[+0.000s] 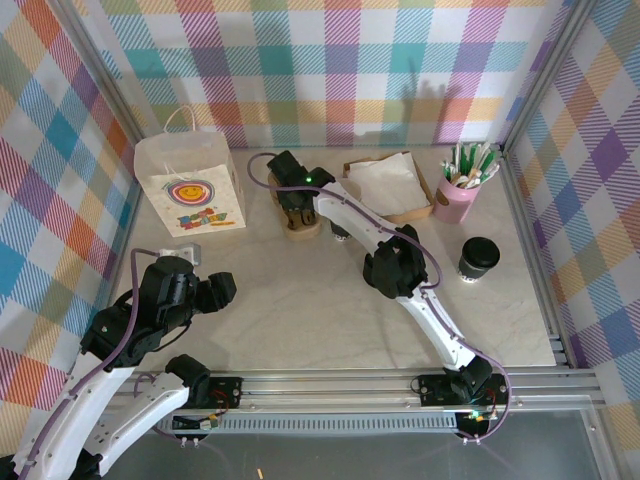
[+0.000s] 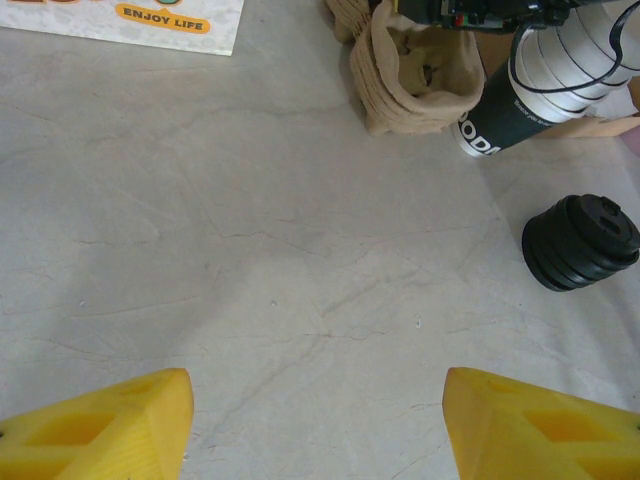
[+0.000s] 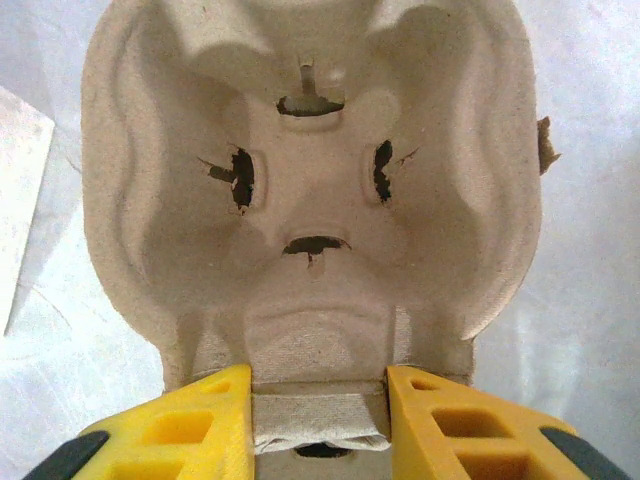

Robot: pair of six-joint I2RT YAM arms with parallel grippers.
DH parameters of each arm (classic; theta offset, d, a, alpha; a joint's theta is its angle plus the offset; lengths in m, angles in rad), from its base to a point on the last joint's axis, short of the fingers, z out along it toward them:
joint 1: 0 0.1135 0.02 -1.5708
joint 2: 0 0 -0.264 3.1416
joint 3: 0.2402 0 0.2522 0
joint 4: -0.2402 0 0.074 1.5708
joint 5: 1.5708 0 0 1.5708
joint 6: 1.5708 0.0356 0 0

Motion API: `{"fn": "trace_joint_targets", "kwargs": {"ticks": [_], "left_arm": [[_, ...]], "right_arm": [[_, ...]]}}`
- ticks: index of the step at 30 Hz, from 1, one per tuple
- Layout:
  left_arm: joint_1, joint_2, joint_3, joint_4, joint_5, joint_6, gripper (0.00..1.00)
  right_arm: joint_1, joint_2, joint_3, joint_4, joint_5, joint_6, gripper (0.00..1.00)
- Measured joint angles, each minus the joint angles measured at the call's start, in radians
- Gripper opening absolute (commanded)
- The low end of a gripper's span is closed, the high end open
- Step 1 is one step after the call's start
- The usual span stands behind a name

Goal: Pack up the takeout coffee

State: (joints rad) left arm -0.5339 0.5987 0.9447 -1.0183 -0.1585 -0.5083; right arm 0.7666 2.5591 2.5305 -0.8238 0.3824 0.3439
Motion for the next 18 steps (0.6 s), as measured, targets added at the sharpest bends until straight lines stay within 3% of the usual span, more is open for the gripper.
{"fn": "trace_joint_targets", "kwargs": {"ticks": [18], "left_arm": [[0.0, 0.001, 0.015, -0.003, -0.043, 0.017, 0.67]], "right_arm": [[0.002, -0.026, 0.0, 0.056, -0.001, -0.05, 0.35]]}}
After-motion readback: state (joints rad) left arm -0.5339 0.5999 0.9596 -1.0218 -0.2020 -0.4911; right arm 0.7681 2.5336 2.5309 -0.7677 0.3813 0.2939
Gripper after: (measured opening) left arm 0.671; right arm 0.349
